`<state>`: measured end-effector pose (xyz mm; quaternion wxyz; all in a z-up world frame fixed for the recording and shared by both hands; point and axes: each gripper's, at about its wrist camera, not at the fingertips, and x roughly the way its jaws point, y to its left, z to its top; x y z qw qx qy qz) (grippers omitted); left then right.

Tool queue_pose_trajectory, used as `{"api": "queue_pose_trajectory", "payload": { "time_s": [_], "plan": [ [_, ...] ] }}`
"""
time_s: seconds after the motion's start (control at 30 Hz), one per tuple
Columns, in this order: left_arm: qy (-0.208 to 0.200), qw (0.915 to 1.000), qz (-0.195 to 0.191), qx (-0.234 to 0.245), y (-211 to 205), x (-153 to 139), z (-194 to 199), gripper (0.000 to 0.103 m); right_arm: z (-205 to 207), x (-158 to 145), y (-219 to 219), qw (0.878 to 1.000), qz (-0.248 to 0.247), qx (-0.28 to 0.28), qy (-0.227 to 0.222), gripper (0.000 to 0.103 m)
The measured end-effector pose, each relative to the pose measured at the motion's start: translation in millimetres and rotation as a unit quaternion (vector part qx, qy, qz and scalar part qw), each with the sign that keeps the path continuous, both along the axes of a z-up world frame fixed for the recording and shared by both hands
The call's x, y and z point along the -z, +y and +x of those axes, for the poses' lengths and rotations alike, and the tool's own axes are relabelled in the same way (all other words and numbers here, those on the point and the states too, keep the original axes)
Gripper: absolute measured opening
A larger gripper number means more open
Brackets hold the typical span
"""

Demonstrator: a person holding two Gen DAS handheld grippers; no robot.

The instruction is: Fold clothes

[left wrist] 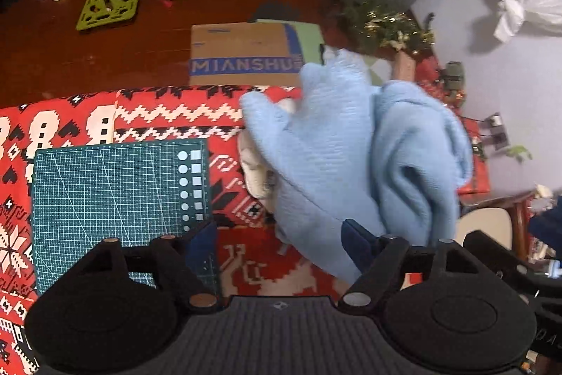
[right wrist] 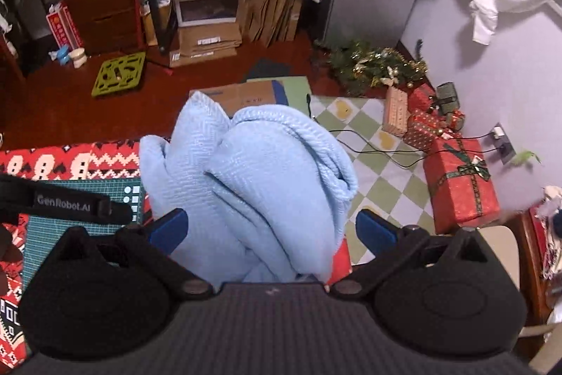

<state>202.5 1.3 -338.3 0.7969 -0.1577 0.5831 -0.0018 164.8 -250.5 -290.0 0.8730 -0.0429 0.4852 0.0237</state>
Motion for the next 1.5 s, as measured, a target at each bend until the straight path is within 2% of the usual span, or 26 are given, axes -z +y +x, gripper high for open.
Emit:
{"api": "queue_pose_trajectory", "payload": {
  "time_s": [0.23, 0.4, 0.67, 0.83, 0.87, 0.97, 1.0, 1.07, 1.2, 1.37, 1.5],
  "plan": [
    [0.037, 0.9975, -0.042, -0.043, 7.2, 34.5, 22.3, 0.071, 50.6, 57.7, 7.0, 1.000, 0.000, 0.012, 0.020, 0.102],
    [0.041, 0.9964, -0.057, -0.048, 6.1, 41.5, 27.9, 0.071, 70.9, 76.3, 15.0, 1.000, -0.015, 0.004, 0.023, 0.092],
    [0.049, 0.9956, -0.050, -0.063, 3.2, 47.6, 31.5, 0.062, 60.0, 59.3, 7.1, 1.000, -0.019, 0.013, -0.020, 0.076],
    [0.050, 0.9949, -0.053, -0.069, -1.5, 50.4, 37.8, 0.062, 57.1, 56.0, 13.5, 1.000, -0.014, 0.003, -0.021, 0.074],
    [0.052, 0.9947, -0.053, -0.071, -2.1, 52.1, 39.5, 0.062, 57.6, 56.6, 15.4, 1.000, -0.015, -0.001, -0.020, 0.071],
    [0.061, 0.9923, -0.064, -0.086, -0.8, 59.3, 44.0, 0.062, 58.6, 58.8, 18.1, 1.000, -0.007, -0.018, -0.014, 0.039],
    [0.063, 0.9913, -0.069, -0.092, 0.9, 61.8, 45.1, 0.061, 58.3, 58.3, 18.3, 1.000, -0.008, -0.020, -0.013, 0.032],
    [0.064, 0.9904, -0.076, -0.096, 2.0, 63.5, 45.5, 0.059, 55.7, 55.1, 15.9, 1.000, -0.009, -0.021, -0.012, 0.026],
    [0.059, 0.9898, -0.092, -0.092, 2.3, 60.1, 43.5, 0.041, 48.9, 47.7, 1.3, 1.000, -0.002, -0.009, -0.003, 0.021],
    [0.049, 0.9892, -0.101, -0.094, 3.7, 47.1, 37.0, 0.048, 36.9, 37.5, -19.9, 1.000, -0.002, 0.014, 0.006, 0.018],
    [0.038, 0.9905, -0.111, -0.072, -5.5, 31.3, 31.5, 0.048, 26.7, 29.6, -35.2, 1.000, 0.013, 0.024, 0.006, 0.015]
  ]
}}
